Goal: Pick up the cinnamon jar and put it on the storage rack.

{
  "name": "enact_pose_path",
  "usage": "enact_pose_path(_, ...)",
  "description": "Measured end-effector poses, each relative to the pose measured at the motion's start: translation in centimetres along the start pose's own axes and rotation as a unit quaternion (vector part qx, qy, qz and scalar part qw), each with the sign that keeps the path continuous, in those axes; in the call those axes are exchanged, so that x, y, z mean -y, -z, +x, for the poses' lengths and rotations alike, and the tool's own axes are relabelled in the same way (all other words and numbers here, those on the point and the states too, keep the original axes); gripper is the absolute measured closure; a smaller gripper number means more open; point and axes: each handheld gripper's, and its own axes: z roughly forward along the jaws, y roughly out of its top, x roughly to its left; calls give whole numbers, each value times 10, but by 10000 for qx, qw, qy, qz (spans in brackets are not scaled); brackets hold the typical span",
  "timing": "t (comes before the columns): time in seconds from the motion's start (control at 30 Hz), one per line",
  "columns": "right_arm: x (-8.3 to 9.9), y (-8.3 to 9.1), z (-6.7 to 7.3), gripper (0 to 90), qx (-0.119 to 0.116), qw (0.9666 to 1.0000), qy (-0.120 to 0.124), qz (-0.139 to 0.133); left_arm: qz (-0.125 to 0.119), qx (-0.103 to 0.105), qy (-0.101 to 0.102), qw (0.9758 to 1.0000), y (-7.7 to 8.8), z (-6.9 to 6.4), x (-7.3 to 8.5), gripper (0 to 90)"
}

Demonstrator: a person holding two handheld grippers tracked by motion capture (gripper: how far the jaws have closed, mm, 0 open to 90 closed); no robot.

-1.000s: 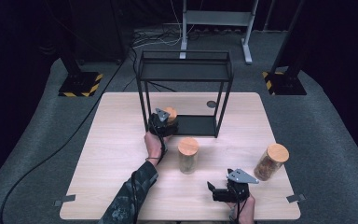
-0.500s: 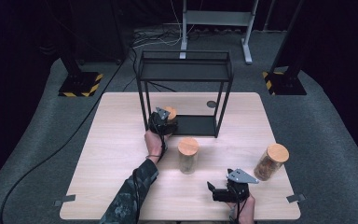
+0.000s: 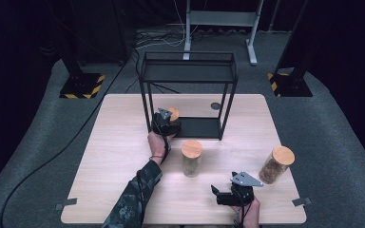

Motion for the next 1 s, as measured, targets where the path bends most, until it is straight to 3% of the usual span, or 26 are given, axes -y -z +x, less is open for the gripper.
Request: enact_pose_path(1.0,0,0,0,16,11,10000,17,27,148,-144,85,9998,-5,-1,-6,254)
